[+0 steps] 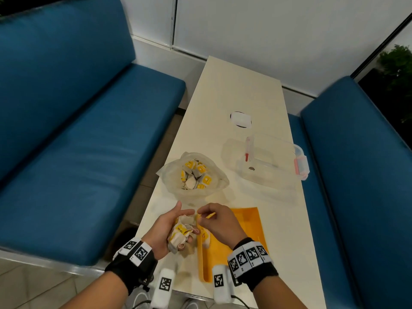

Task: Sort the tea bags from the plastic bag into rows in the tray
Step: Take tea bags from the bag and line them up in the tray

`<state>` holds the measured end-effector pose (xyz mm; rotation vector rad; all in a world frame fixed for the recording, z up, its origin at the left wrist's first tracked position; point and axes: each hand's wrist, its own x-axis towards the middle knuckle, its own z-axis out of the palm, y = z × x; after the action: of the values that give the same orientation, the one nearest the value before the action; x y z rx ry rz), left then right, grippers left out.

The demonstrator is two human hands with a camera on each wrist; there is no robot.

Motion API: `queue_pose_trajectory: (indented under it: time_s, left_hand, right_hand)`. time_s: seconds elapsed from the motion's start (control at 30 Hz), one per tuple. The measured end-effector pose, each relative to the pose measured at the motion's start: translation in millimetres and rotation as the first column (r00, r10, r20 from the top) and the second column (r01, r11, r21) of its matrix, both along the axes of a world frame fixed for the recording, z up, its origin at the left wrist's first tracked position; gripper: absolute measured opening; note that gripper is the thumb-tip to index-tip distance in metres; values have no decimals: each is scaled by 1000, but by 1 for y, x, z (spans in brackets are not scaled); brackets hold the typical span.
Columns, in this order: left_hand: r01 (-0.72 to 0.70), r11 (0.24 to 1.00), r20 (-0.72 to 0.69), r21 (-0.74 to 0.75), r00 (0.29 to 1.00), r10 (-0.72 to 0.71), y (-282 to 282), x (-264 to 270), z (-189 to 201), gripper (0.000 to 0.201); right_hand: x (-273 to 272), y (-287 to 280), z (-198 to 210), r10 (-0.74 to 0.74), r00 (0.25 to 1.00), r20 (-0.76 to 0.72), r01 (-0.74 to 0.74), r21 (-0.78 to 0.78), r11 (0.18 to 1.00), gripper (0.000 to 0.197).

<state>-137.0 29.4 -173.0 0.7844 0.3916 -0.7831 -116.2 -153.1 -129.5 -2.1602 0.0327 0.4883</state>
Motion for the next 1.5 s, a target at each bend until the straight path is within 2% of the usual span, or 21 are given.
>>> queue_pose_trajectory:
  time_s: [0.13, 0.3, 0.47, 0.57, 0.63, 0.67, 0.73, 0.8, 0.87, 0.97, 1.07, 1.27, 1.4, 1.5]
  left_hand:
    - [30, 998, 54, -46, 998, -28, -2, 2, 4, 69]
    - [58, 998, 116, -38, 992, -54, -1, 3, 5, 52]
    - [22, 996, 236, 81, 971, -41, 4, 0, -3, 40]
    - [-20, 985, 262, 171, 965, -26, 4, 1, -5, 37]
    - [-52, 981, 254, 186, 967, 3, 3, 3, -7, 25]
    - [-59, 980, 246, 191, 969, 11, 2, 3, -7, 16]
    - [-49, 978, 228, 205, 974, 2, 2, 5, -8, 5]
    - [-21, 980, 204, 199, 979, -20, 3, 6, -8, 9]
    - [5, 983, 177, 181, 983, -37, 3, 8, -7, 19]
    - [34, 989, 147, 142, 988, -55, 1, 9, -4, 31]
    - [71, 993, 119, 95, 990, -82, 0, 9, -3, 31]
    - [70, 987, 112, 144, 990, -87, 1, 8, -2, 37]
    - [50, 963, 87, 265, 993, -76, 2, 7, -6, 32]
    - [53, 936, 99, 349, 991, -93, -1, 5, -8, 35]
  right_hand:
    - [0, 14, 6, 30, 999, -36, -26, 106, 994, 8]
    - [4, 13, 2, -9, 1000, -8, 10, 124, 992, 12]
    - [11, 5, -1, -62, 998, 3, 61, 78, 995, 11]
    - [13, 4, 0, -58, 998, -19, 59, 110, 992, 12]
    - [12, 5, 4, -38, 998, -41, 44, 142, 989, 8]
    - [11, 6, 6, -26, 998, -55, 35, 164, 986, 11]
    - [11, 5, 9, -13, 996, -93, 33, 219, 975, 29]
    - [12, 3, 11, -1, 995, -99, 27, 260, 965, 50]
    - [11, -1, 11, 53, 997, -53, -37, 275, 961, 55]
    - [11, -3, 12, 114, 992, -46, -98, 262, 960, 36]
    - [10, -4, 14, 113, 993, -46, -98, 254, 962, 19]
    - [11, -12, 19, 30, 999, -12, -25, 323, 946, 9]
    - [14, -24, 12, 13, 1000, -4, -13, 168, 986, 7]
    - [12, -34, 1, -10, 999, -47, 12, 57, 998, 5]
